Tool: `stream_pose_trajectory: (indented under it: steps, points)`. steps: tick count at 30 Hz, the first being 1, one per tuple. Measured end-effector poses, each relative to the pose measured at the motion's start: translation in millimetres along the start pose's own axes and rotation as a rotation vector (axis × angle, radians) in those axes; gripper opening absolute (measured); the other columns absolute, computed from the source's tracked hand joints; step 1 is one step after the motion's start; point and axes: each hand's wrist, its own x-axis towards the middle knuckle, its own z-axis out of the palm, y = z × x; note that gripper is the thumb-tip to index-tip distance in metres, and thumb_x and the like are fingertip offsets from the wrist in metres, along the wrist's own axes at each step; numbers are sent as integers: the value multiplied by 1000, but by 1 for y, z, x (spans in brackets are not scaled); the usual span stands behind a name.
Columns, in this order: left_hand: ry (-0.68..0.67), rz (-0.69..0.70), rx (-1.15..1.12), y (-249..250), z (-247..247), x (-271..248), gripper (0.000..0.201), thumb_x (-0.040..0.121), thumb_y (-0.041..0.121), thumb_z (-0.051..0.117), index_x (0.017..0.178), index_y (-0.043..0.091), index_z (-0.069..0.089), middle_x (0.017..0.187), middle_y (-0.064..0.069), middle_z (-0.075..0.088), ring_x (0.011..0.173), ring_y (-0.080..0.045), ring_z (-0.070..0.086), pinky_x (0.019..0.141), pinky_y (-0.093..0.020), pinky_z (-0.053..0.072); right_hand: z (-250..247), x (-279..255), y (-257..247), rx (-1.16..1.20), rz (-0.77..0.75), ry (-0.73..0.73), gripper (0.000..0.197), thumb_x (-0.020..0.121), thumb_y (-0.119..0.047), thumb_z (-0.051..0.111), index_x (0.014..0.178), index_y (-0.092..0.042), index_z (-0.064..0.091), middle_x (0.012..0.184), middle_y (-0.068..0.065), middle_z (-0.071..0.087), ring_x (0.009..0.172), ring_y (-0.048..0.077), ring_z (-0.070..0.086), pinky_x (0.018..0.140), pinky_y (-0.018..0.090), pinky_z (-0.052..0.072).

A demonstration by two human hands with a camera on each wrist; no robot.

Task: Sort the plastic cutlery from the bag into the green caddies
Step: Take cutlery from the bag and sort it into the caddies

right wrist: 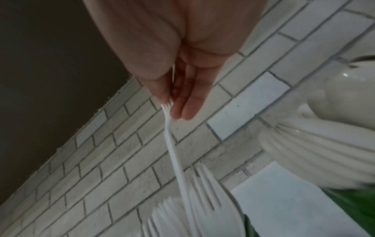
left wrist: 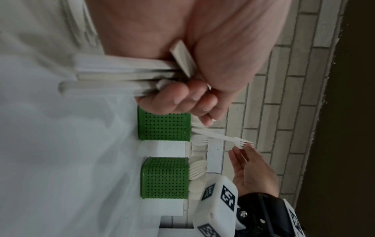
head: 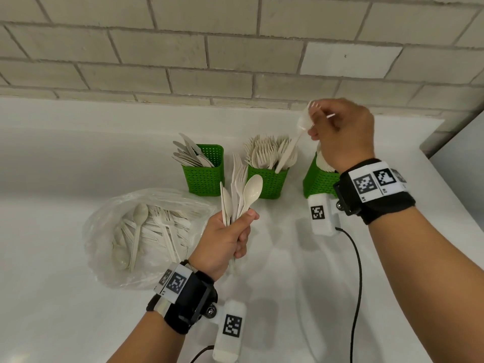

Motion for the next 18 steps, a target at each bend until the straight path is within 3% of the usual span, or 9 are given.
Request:
stream_pose_trajectory:
  steps: [2,5,7,10,12,14,16,18]
  points:
    - [1,-5,-12,0,1,0,16,94,21,59,86,8,65,52,0,36,41,-10,26,41,-19,24,-2,0,-3,-1,-79,31,14,95,-22,59,94,-18,72,91,7,67,61,8,68,60,25,54]
    - [-14,-6,-19,3,4,1,16,95,21,58,88,8,64,53,0,35,42,-10,27,40,-20,24,9,-8,5,-139,-170,-87,18,95,-19,58,103,-13,73,93,6,66,70,18,67,72,34,56]
    - [-24,-6,-23,5,7,1,15,95,21,57,88,8,64,53,0,35,42,-10,27,40,-19,25,20,-21,14,-352,-210,-212,24,94,-15,58,114,-14,71,101,9,66,86,26,62,80,42,52]
    - [-33,1,-35,9,11,2,16,96,21,57,90,7,63,52,1,36,40,-9,28,39,-18,25,27,-37,23,-563,-314,-206,34,91,-12,56,123,-15,67,122,13,60,108,36,53,86,44,44]
    - [-36,14,-40,11,11,2,16,96,21,56,90,7,62,51,1,36,39,-8,28,39,-18,25,29,-40,24,-598,-307,-262,44,90,-9,56,133,-17,59,138,11,53,124,36,46,95,48,38]
    - [-38,15,-44,11,11,3,16,96,22,56,90,7,62,51,2,36,40,-8,28,39,-18,25,31,-43,22,-629,-254,-443,51,95,-7,50,144,-18,44,152,4,40,139,30,34,110,49,29]
    - [-40,11,-51,10,12,2,16,95,22,56,89,8,62,51,2,36,40,-8,28,39,-19,24,31,-45,20,-624,-214,-516,50,102,-15,41,151,-18,31,159,-2,25,147,22,20,116,40,15]
    - [-42,11,-66,11,13,2,16,95,23,56,89,9,62,51,2,36,40,-8,28,39,-19,24,30,-48,16,-543,-212,-463,50,104,-25,35,152,-16,25,162,-3,17,149,18,12,115,32,8]
